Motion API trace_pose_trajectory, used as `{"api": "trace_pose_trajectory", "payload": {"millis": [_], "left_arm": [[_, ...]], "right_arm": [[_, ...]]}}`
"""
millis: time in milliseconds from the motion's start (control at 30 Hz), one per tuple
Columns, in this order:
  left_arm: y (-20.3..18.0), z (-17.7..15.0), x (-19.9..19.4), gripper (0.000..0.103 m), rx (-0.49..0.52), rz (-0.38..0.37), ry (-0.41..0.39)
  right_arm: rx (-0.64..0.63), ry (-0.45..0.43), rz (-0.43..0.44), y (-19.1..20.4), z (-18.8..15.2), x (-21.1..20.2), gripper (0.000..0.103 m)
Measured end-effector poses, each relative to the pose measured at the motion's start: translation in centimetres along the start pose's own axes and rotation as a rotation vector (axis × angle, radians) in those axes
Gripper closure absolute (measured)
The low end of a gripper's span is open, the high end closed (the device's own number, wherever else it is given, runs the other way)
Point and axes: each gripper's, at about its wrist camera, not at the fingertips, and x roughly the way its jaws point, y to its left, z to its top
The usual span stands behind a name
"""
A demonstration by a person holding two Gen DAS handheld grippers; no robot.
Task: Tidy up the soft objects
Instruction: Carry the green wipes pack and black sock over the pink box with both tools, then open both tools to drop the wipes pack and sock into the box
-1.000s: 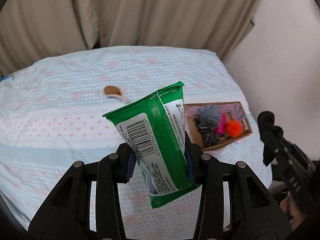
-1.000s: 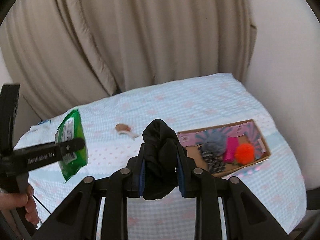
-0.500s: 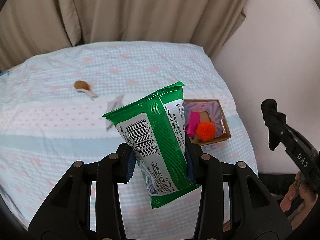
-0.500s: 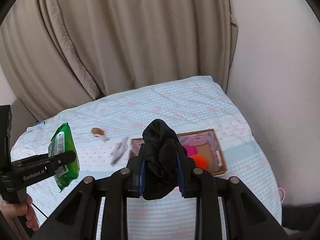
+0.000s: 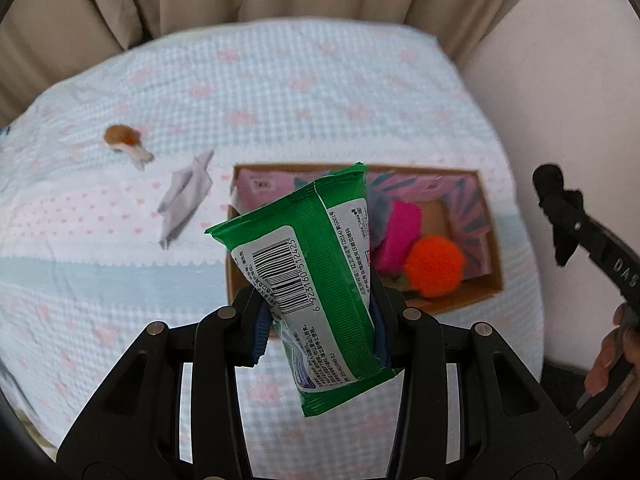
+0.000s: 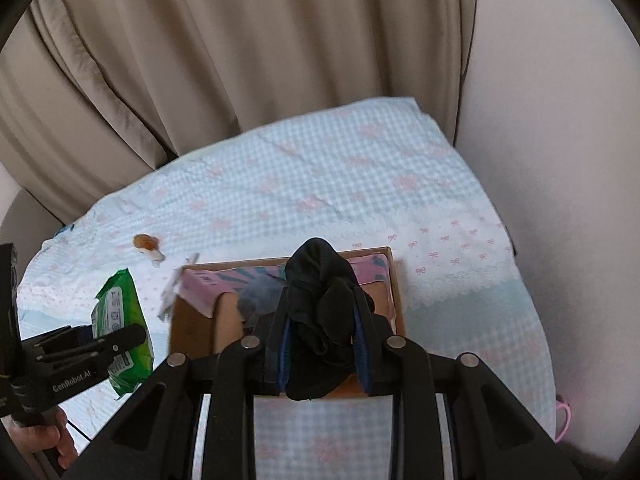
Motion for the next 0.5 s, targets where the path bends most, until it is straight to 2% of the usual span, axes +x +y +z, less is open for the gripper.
{"api": "trace_pose_trajectory", "payload": {"millis": [167,300,433,467,500], "left_arm": [[0.6,0.6,6.5,0.066,-0.037,0.015,0.129],[0.6,0.6,9.5,0.066,-0.031,0.029,0.176],[0.4,0.7,10.8,0.066,-0.025,0.032,0.202],[0.3,0.8,10.8,0.061,-0.027,0.029,0.198],[0.1,0.9,10.7,0.042,-0.023,0.028,0.191]], "right_arm": [[0.021,0.082,0.018,-1.6,0.6,5.7,0.079],[0.06,0.132,0.02,-2.7,0.3,9.2,0.079],[0.081,0.174,0.019,-3.4,0.0,11.4,0.079],[0.082,0.182,0.016,-3.4,0.0,11.8,0.079],[0.081,0.187,0.01,-3.5,0.1,12.0,0.079]]}}
